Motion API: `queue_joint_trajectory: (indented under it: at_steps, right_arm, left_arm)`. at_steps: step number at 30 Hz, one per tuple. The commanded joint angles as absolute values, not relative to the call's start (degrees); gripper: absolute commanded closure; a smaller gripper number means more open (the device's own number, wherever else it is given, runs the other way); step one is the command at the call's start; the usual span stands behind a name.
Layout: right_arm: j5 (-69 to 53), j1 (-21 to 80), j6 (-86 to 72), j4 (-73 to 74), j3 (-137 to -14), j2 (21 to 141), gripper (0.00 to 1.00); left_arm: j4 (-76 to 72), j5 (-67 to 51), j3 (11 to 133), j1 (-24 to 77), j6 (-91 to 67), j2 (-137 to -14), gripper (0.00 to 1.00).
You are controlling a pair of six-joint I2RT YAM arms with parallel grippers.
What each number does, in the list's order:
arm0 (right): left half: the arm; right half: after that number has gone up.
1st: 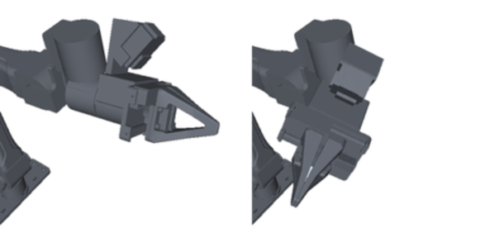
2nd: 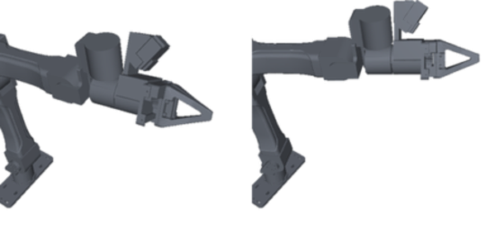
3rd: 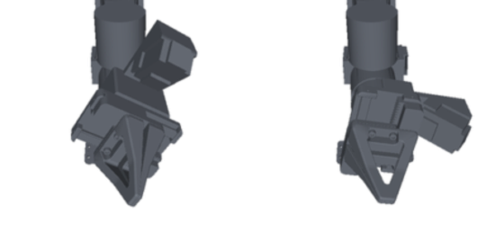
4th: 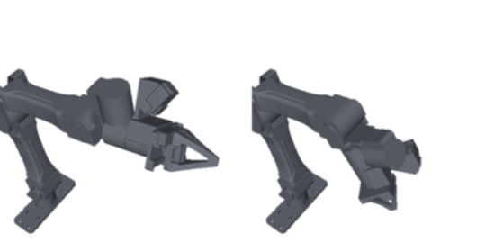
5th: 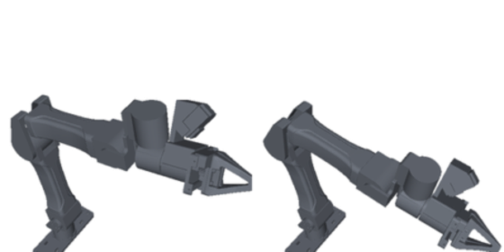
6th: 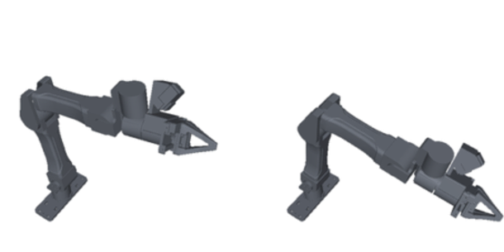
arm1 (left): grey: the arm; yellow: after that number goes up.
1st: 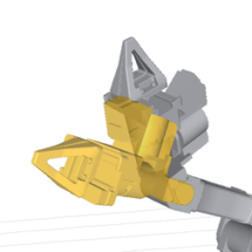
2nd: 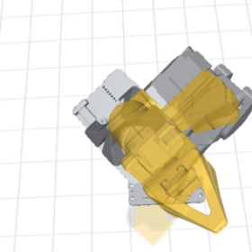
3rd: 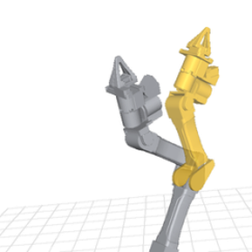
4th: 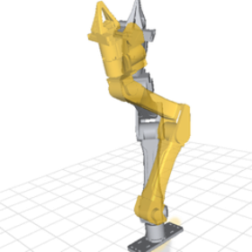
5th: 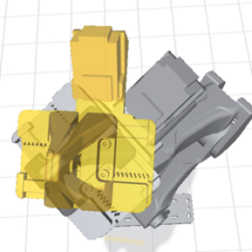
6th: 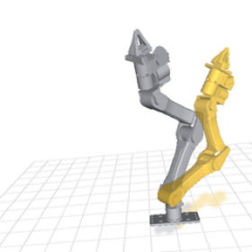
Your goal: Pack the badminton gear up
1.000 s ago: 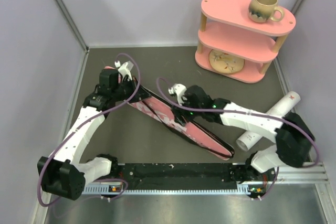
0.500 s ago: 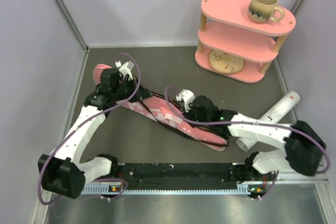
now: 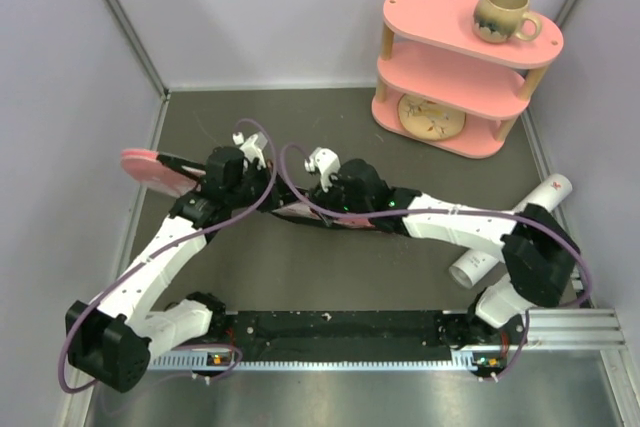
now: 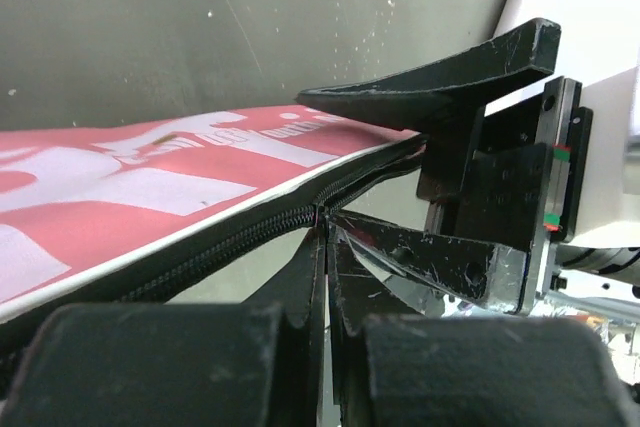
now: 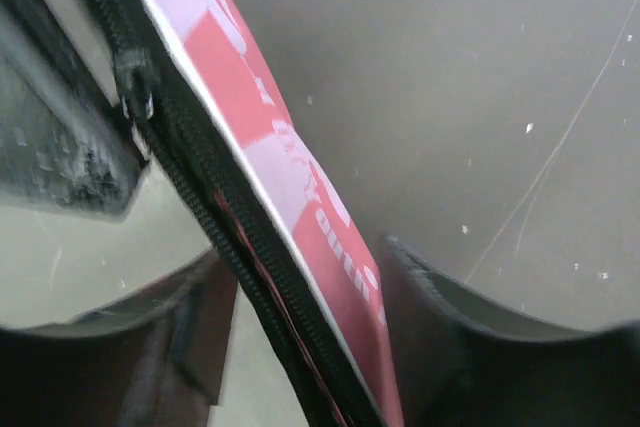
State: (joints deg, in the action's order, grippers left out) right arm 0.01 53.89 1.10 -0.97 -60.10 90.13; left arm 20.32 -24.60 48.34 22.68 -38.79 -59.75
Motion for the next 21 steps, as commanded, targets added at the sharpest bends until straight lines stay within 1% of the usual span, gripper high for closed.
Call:
queue_joint_trajectory:
  at_steps: [1,3,6,8,11,13,14,15,16,17,20,21]
  right_arm:
    - [1.2,54.4,-1.4,-0.3,-49.9,79.9,0.38]
    - [3.3,53.5,-3.1,1.9,-46.0,76.5,0.32]
    - [5.3,51.8,-4.7,3.1,-40.2,70.2,0.28]
    - [6.4,49.8,-5.2,3.6,-36.7,66.6,0.27]
    - [4.6,49.0,-5.4,4.8,-33.4,61.4,0.27]
    - [1.7,49.3,-5.4,3.6,-30.2,58.5,0.35]
    - [0.7,49.8,-4.9,0.6,-29.2,55.9,0.55]
    - [0.2,50.4,-4.2,-1.2,-28.4,55.2,0.69]
    - [0.2,51.7,-4.0,-2.4,-27.9,55.0,0.89]
    - [0.3,52.2,-4.0,-5.1,-27.9,55.7,1.00]
    - [2.0,55.3,-2.6,-9.7,-29.5,58.8,1.00]
    - [5.5,56.2,-2.8,-11.7,-30.6,61.1,1.00]
  left_arm:
    - [17.6,-27.0,53.2,23.4,-35.7,-59.1,1.00]
    - [17.8,-28.3,53.7,22.8,-35.2,-59.9,1.00]
    - [18.3,-29.6,54.4,22.4,-34.4,-60.8,1.00]
    - [19.3,-29.9,54.8,22.1,-33.3,-61.1,1.00]
    - [20.3,-31.0,55.2,21.5,-32.1,-61.3,1.00]
    - [21.0,-31.8,56.0,21.3,-31.6,-61.6,1.00]
    - [21.0,-32.3,56.2,21.3,-31.6,-61.8,1.00]
    - [20.7,-33.2,56.2,21.3,-32.2,-62.0,1.00]
    - [20.2,-35.3,56.2,21.3,-32.9,-62.6,1.00]
    - [19.0,-36.5,56.2,21.4,-33.7,-62.9,1.00]
    - [16.7,-36.3,55.9,24.2,-36.3,-64.2,1.00]
    - [15.8,-35.8,55.8,26.7,-37.9,-64.4,1.00]
